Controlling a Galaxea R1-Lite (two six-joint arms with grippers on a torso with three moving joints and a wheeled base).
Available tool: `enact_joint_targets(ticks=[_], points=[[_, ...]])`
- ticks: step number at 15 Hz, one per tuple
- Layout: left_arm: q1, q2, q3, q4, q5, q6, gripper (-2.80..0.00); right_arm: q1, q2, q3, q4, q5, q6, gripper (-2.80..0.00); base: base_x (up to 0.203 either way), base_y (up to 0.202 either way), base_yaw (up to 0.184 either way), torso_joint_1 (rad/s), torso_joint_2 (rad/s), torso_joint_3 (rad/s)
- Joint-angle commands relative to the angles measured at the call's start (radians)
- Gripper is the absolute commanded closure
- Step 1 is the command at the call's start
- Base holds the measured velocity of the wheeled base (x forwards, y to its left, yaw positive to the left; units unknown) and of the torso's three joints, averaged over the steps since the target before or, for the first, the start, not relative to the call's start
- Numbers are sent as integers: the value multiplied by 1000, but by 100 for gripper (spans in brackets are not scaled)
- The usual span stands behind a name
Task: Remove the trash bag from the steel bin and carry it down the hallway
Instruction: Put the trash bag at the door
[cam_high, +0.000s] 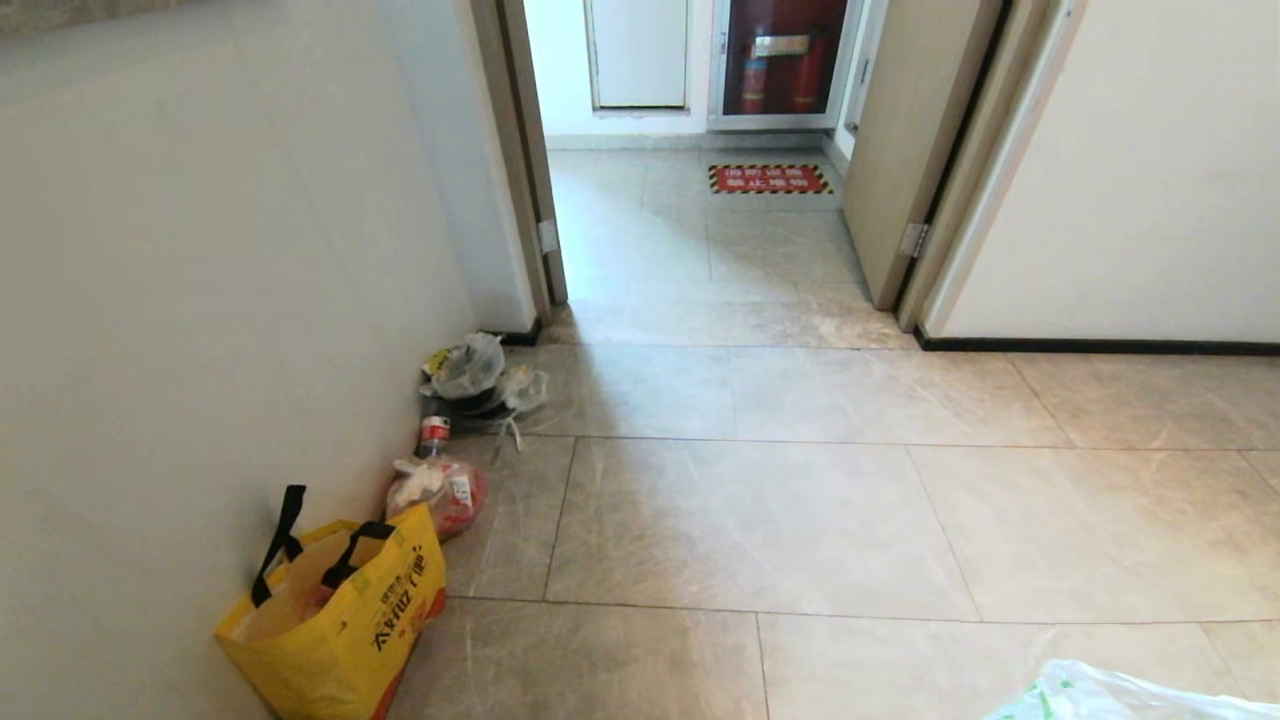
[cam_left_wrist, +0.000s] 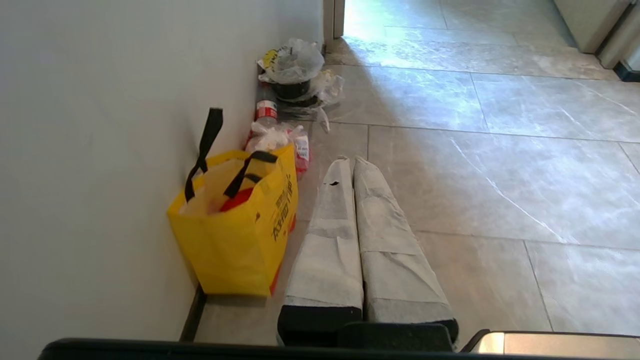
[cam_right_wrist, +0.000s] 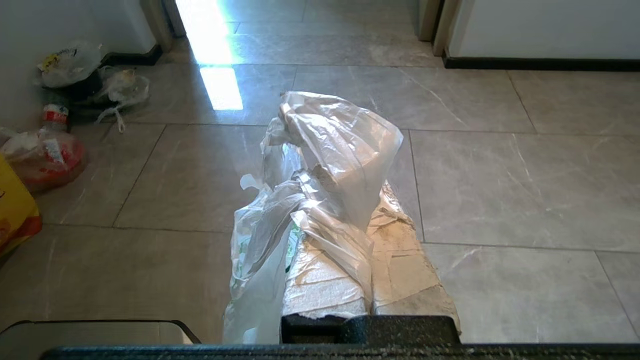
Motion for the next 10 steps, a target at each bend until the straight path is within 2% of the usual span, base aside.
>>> enact_joint_targets(ticks=[1, 10], points=[[0, 1, 0, 0, 1, 0, 0, 0, 1, 0, 0, 0, 0, 0, 201, 0, 3, -1, 2, 7], [0, 1, 0, 0, 1, 0, 0, 0, 2, 0, 0, 0, -2, 0, 194, 0, 1, -1, 3, 3]])
